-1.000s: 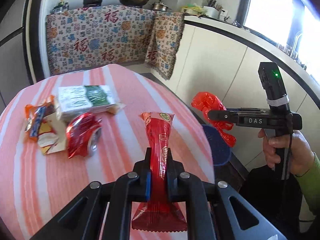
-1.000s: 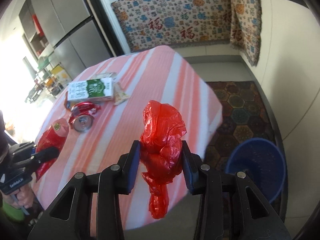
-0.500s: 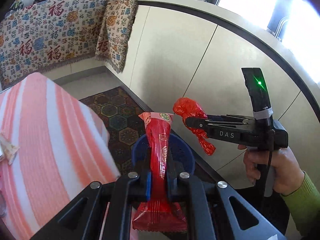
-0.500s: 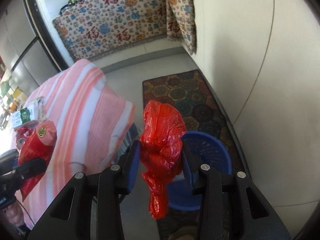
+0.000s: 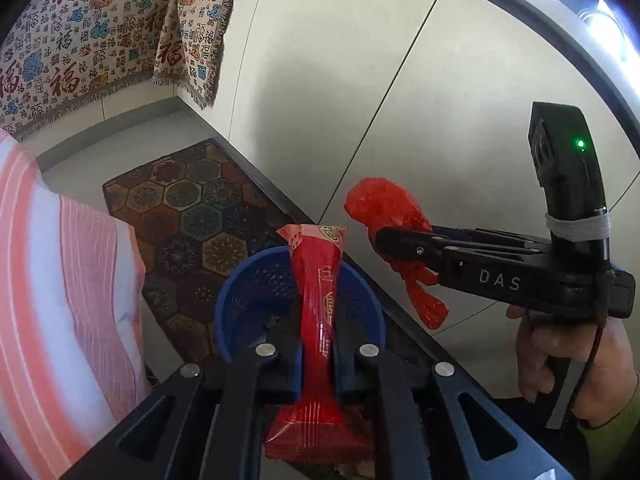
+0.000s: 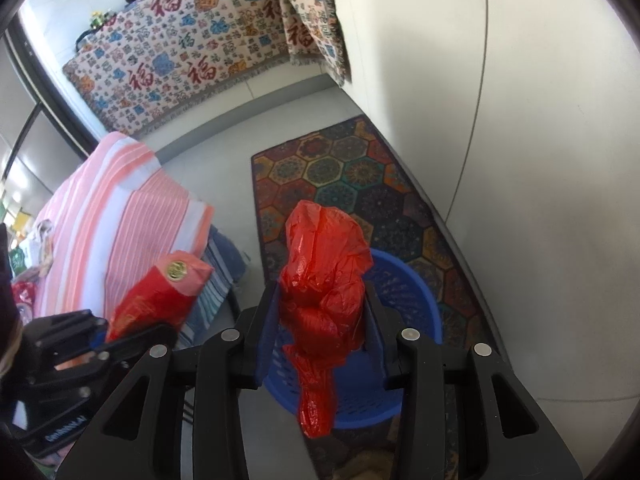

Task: Collect trash
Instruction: 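Carry both items over the blue wastebasket and open both tools, then swing both tools back toward the table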

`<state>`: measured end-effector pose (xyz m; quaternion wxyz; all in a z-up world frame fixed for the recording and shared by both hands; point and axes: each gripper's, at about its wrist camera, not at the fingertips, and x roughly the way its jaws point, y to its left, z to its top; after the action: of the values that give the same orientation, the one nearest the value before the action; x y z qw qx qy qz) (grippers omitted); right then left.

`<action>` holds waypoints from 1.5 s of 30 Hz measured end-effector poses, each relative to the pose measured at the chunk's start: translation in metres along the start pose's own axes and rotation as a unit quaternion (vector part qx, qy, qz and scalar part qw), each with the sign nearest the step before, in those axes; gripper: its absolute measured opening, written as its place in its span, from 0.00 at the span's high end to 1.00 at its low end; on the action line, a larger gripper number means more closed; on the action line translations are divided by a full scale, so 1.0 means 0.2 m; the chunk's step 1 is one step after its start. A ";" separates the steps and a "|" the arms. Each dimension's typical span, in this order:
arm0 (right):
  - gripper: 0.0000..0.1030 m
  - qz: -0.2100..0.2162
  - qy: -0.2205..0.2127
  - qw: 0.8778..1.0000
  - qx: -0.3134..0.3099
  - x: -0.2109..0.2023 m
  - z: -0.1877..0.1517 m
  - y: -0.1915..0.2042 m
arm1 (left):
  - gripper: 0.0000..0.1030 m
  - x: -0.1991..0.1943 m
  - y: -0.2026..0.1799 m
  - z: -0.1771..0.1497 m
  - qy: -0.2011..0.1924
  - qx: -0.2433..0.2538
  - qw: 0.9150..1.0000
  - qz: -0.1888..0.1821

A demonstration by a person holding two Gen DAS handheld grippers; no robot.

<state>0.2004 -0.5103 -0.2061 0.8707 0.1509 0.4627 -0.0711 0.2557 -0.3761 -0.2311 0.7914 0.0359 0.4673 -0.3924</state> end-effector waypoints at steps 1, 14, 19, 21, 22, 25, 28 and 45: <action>0.61 -0.001 -0.001 1.000 0.002 0.00 0.00 -0.01 | 0.90 0.00 -0.01 -0.01 0.001 0.000 1.000 -0.001; 0.43 -0.015 -0.027 0.999 0.037 -0.04 -0.01 -0.09 | 0.53 0.19 -0.05 0.04 0.008 0.013 1.000 -0.012; 0.42 -0.016 -0.043 0.998 0.044 -0.09 0.00 -0.11 | 0.50 0.17 -0.04 0.06 -0.001 0.002 1.000 -0.011; 0.40 -0.023 -0.049 0.998 0.037 -0.10 0.01 -0.09 | 0.50 0.12 -0.04 0.06 -0.005 0.001 1.000 -0.006; 0.40 -0.026 -0.051 0.998 0.033 -0.10 0.02 -0.08 | 0.50 0.09 -0.03 0.05 -0.008 0.002 1.000 -0.003; 0.36 -0.037 -0.061 0.997 0.016 -0.12 0.02 -0.03 | 0.50 -0.06 -0.04 0.00 -0.023 0.012 1.000 0.003; 0.33 -0.037 -0.073 0.997 0.001 -0.14 0.02 0.05 | 0.49 -0.24 -0.04 -0.09 -0.037 0.021 0.999 0.017; 0.17 0.093 -0.091 0.969 -0.209 -0.18 -0.44 1.23 | 0.44 -1.24 0.61 -0.97 -0.073 -0.073 0.975 0.195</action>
<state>0.1753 -0.2496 -0.1737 0.9243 0.0014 0.3696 0.0952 0.1339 -0.0638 -0.1867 0.8850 0.0393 0.4201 -0.1968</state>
